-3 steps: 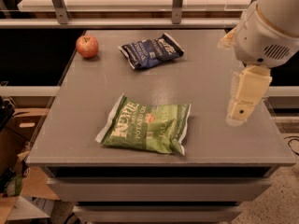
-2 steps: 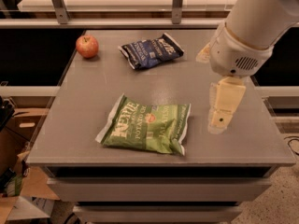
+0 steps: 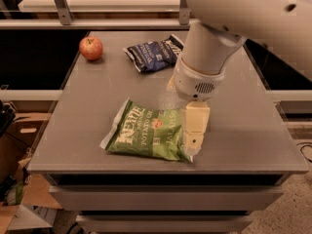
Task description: Move green jalapeno chip bag near blue chip bag
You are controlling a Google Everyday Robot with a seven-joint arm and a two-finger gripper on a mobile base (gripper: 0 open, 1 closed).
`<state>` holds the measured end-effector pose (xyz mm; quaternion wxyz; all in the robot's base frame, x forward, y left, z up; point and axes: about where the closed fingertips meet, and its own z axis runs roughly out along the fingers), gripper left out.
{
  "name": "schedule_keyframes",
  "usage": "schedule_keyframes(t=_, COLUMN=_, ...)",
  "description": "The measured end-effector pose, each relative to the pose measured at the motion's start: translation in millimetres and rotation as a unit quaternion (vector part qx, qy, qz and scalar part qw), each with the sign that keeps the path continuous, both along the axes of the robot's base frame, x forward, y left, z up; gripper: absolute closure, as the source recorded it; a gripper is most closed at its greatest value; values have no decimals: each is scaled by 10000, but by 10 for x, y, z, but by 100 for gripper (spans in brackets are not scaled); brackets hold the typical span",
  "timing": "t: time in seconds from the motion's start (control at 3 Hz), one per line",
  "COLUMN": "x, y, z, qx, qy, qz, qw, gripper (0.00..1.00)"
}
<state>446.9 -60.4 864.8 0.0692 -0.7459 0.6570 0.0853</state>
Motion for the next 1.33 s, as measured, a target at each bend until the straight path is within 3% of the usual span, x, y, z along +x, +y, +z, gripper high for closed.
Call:
schedule_keyframes(t=0.33, x=40, y=217, z=-251, qx=14, qy=319, qz=296, qw=9991, gripper=0)
schedule_keyframes(t=0.67, x=126, y=346, z=-387, qx=36, qy=481, qz=449, qw=9978, gripper=18)
schedule_keyframes(t=1.33, x=203, y=387, z=-365, qx=23, qy=513, qz=481, qw=9975, gripper=65)
